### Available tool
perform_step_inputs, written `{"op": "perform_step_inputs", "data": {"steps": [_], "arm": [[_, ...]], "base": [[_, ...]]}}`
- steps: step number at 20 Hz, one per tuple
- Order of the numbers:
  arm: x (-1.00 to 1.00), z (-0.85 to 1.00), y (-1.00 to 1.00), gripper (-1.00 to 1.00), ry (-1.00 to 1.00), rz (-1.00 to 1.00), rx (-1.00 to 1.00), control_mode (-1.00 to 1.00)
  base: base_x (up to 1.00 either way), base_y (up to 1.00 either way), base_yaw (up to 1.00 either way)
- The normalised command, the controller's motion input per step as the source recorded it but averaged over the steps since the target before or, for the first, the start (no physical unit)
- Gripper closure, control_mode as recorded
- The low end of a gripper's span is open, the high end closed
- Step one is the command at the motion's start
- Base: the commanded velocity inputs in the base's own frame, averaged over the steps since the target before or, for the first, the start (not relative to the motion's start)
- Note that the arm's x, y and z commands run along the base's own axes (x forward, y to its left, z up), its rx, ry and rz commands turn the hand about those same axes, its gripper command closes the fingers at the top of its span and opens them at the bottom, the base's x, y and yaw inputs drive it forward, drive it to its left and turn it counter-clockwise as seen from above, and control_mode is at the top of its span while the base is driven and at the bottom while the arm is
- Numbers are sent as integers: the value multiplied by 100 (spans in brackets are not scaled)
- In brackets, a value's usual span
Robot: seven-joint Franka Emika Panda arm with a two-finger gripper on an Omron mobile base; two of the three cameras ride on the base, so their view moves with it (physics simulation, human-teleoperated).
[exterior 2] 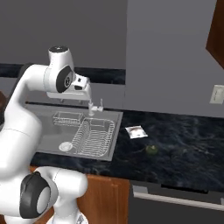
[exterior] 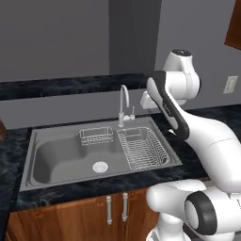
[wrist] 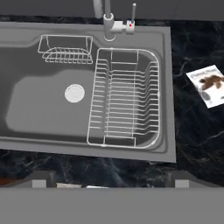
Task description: Turn on the sink faucet. Then move the squash from the counter to the sink. Turn off the sink. Move the vegetable from the sink to the pot next to the stove. Finally move the pot to the front left burner.
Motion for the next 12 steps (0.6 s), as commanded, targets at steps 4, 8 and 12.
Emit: {"op": "perform_step_inputs", "data": {"steps": [4,8,12], "arm": [[0,0,0,-100,0,0,0,100],[0,0,0,-100,0,0,0,100],[0,0,0,-100,0,0,0,100]], "base": [[29,-33,-10],[45,-20,-11],[52,-22,-7]]}}
